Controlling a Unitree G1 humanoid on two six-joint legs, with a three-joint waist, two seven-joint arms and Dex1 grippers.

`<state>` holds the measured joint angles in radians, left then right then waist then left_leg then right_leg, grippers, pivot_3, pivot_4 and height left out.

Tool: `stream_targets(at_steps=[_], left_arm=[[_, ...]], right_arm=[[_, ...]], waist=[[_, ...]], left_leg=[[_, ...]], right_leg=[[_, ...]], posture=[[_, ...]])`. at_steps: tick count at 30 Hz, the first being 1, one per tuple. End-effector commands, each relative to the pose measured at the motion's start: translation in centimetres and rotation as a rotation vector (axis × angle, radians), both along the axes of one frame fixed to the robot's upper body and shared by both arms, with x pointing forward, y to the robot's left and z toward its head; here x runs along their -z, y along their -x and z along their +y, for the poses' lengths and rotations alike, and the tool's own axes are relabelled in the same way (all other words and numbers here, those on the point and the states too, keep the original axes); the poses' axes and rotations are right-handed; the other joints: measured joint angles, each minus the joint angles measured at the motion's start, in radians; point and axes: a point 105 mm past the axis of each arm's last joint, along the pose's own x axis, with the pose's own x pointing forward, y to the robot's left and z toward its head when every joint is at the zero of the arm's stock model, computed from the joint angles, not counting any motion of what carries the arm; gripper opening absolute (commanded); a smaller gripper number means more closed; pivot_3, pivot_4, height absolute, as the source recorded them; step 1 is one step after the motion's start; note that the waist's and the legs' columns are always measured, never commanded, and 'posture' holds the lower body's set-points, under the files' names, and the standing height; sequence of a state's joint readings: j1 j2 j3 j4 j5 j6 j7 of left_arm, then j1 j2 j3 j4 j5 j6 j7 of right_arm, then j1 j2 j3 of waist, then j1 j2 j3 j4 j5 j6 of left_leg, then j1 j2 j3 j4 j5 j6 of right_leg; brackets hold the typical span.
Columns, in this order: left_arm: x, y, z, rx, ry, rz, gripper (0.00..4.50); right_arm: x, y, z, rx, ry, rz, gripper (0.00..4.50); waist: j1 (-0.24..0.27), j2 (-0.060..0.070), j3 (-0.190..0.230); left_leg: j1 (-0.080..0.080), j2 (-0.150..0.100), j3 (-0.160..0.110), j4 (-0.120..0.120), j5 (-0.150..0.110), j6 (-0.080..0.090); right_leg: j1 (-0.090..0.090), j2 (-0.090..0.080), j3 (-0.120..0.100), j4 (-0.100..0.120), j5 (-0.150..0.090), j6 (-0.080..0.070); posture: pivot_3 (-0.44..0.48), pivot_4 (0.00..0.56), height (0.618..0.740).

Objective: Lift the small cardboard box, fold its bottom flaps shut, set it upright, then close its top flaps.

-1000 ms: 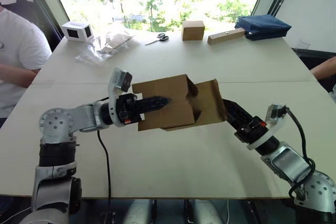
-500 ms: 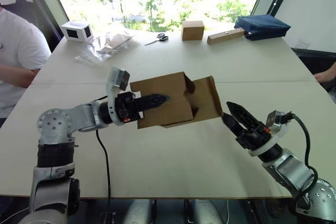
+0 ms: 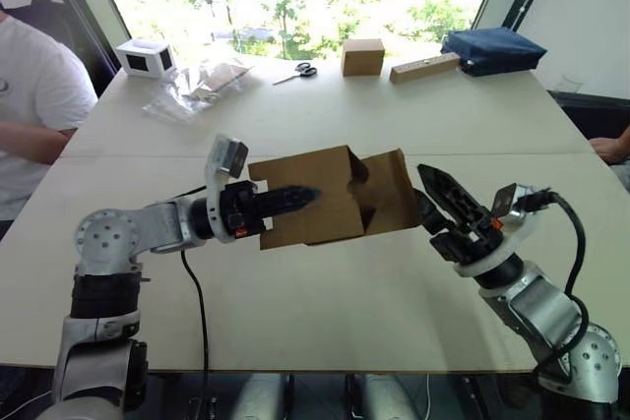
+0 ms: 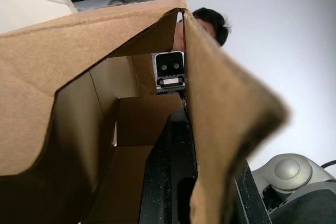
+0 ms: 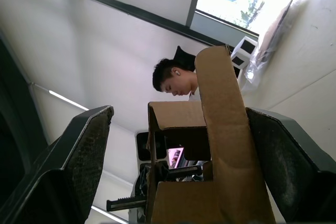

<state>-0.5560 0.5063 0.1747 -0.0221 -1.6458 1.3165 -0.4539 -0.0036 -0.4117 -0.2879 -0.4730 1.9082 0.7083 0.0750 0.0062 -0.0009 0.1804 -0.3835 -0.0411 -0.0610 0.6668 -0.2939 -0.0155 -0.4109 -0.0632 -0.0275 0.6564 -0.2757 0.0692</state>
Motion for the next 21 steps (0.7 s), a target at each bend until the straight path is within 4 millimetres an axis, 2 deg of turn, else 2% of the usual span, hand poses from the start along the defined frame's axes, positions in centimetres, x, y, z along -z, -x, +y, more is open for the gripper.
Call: stream_targets(at_steps=[1, 9, 15, 18, 20, 21], left_arm=[[-0.9, 0.1, 0.2, -0.004, 0.018, -0.039, 0.00], [-0.9, 0.0, -0.1, -0.012, 0.035, -0.040, 0.00], [-0.7, 0.2, -0.3, -0.004, 0.042, -0.036, 0.00], [-1.0, 0.2, -0.3, -0.002, 0.050, -0.043, 0.00], [-1.2, 0.2, -0.3, -0.002, 0.054, -0.048, 0.00], [-1.3, 0.2, -0.3, -0.003, 0.054, -0.049, 0.00]], right_arm=[[-1.7, 1.2, 0.4, -0.028, 0.006, -0.073, 4.23], [-1.8, 2.5, 1.9, -0.076, 0.164, -0.155, 4.23], [-1.4, 2.1, 2.4, -0.047, 0.371, -0.236, 4.23], [-0.7, 0.3, 0.7, 0.085, 0.410, -0.198, 4.23], [1.1, -2.0, -2.7, 0.287, 0.559, -0.144, 4.23], [1.3, -2.7, -4.6, 0.385, 0.616, -0.145, 4.23]], waist=[[0.000, 0.000, 0.000], [0.001, 0.000, 0.000], [0.002, 0.000, 0.000], [0.003, 0.000, 0.000], [0.004, 0.000, 0.000], [0.005, 0.000, 0.000]], left_leg=[[0.000, 0.000, 0.000, 0.000, 0.000, 0.000], [0.000, 0.000, 0.000, 0.000, 0.000, 0.000], [0.000, 0.000, 0.000, 0.000, 0.000, 0.000], [0.000, 0.000, 0.000, 0.000, 0.000, 0.000], [0.000, 0.000, 0.000, 0.000, 0.000, 0.000], [-0.001, 0.000, 0.000, 0.000, 0.000, 0.000]], right_leg=[[0.000, 0.000, 0.000, 0.000, 0.000, 0.000], [0.000, 0.000, 0.000, 0.000, 0.000, 0.000], [0.000, 0.000, 0.000, -0.001, 0.000, 0.000], [0.000, 0.000, 0.000, -0.001, 0.000, 0.000], [0.000, 0.000, 0.000, -0.001, 0.000, 0.000], [0.000, 0.000, 0.000, -0.001, 0.000, 0.000]], posture=[[0.000, 0.150, 0.740], [0.000, 0.150, 0.740], [0.000, 0.150, 0.740], [0.000, 0.150, 0.740], [0.000, 0.150, 0.740], [0.000, 0.150, 0.740]])
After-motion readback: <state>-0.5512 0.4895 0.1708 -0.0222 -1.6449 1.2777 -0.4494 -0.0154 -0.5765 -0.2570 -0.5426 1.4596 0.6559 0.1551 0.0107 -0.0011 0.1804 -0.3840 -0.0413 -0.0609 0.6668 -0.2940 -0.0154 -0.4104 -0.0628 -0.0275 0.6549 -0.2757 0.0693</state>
